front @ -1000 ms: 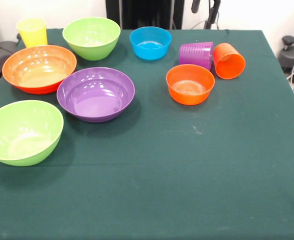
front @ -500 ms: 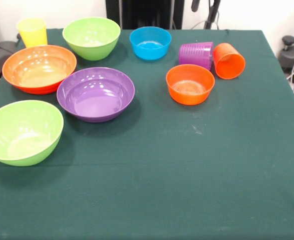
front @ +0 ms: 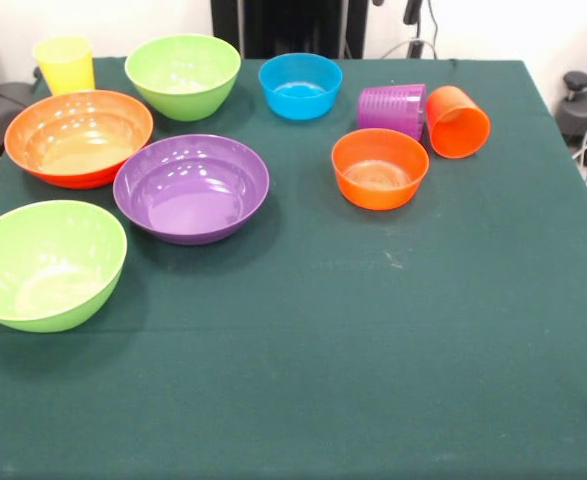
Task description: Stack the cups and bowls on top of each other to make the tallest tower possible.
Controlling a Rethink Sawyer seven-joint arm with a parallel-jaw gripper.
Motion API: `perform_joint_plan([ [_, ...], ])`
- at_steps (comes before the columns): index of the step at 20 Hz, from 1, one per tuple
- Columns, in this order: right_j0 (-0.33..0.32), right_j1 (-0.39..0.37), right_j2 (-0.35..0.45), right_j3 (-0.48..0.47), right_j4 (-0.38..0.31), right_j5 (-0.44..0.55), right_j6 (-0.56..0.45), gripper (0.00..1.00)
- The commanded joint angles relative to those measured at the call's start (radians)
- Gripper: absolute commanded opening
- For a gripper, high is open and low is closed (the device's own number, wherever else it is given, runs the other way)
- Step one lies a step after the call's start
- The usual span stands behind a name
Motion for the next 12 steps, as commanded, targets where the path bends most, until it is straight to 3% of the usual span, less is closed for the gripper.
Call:
perform_joint_plan([
  [1, -0.038, -0.036, 0.000, 0.139, -0.035, -0.068, 0.167, 1.00],
  [12, -0.044, -0.058, -0.003, 0.183, -0.038, -0.094, 0.190, 1.00],
])
